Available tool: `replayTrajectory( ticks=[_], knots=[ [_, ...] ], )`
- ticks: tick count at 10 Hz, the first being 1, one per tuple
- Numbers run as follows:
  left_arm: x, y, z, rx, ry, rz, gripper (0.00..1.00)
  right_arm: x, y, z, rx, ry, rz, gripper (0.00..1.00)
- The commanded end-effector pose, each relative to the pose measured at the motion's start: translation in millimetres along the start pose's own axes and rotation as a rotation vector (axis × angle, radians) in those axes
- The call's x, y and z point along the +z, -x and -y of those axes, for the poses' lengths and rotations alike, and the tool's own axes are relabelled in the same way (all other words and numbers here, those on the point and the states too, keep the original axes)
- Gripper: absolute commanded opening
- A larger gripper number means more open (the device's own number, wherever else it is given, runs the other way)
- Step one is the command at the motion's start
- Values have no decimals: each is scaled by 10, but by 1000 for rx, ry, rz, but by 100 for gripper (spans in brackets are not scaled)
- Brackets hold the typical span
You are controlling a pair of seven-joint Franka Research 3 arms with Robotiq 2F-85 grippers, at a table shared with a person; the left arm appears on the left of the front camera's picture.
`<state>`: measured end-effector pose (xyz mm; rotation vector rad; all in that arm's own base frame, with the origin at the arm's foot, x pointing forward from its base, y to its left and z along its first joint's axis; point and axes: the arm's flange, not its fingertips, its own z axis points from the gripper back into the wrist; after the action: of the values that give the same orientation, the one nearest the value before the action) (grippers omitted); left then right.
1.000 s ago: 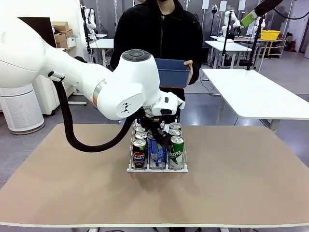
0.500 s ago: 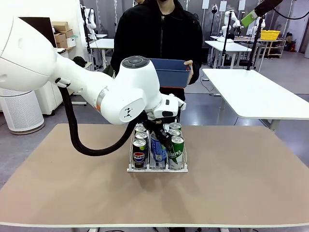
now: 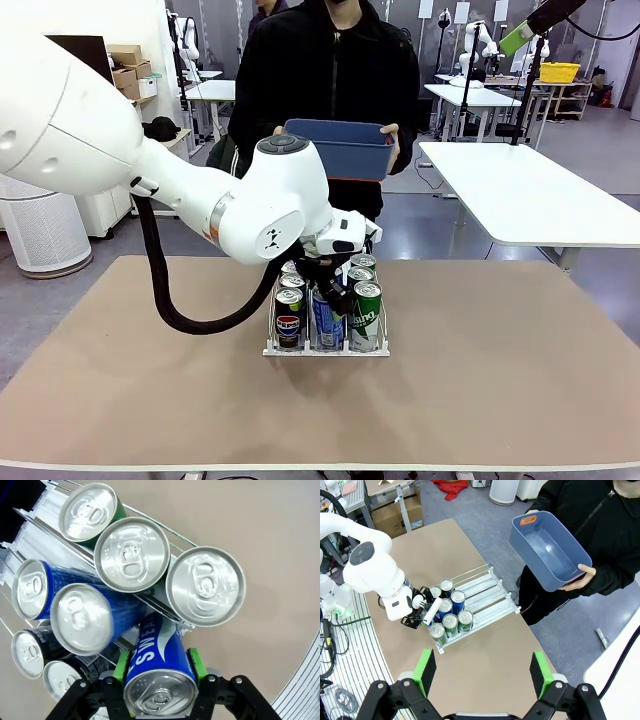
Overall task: Fill the beverage cans into the dispenser.
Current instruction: Place the picked Ionic drink in the line of the Automatic Can Dispenser with the same cans.
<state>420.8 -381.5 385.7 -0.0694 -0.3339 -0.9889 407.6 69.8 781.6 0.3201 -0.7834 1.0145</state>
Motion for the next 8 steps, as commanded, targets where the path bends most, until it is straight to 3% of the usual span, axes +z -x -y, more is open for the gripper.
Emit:
replayTrajectory(
  ticks=[1, 4, 5, 6, 7, 8],
  knots=[
    [-3, -12, -24, -12, 105, -24, 57, -1, 17, -7, -1, -11, -2, 100],
    [-14, -9, -58, 5, 142, -82, 57, -1, 17, -7, -1, -11, -2, 100],
    [9, -6, -69, 14, 136, -95, 76, -1, 17, -7, -1, -11, -2, 100],
    [92, -14, -72, 32, 121, -98, 77, -1, 17, -7, -1, -11, -2, 100],
    [215, -19, -71, 66, 92, -98, 96, -1, 17, -7, -1, -11, -2, 100],
    [347, -32, -57, 88, 64, -90, 97, -1, 17, -7, -1, -11, -2, 100]
  ],
)
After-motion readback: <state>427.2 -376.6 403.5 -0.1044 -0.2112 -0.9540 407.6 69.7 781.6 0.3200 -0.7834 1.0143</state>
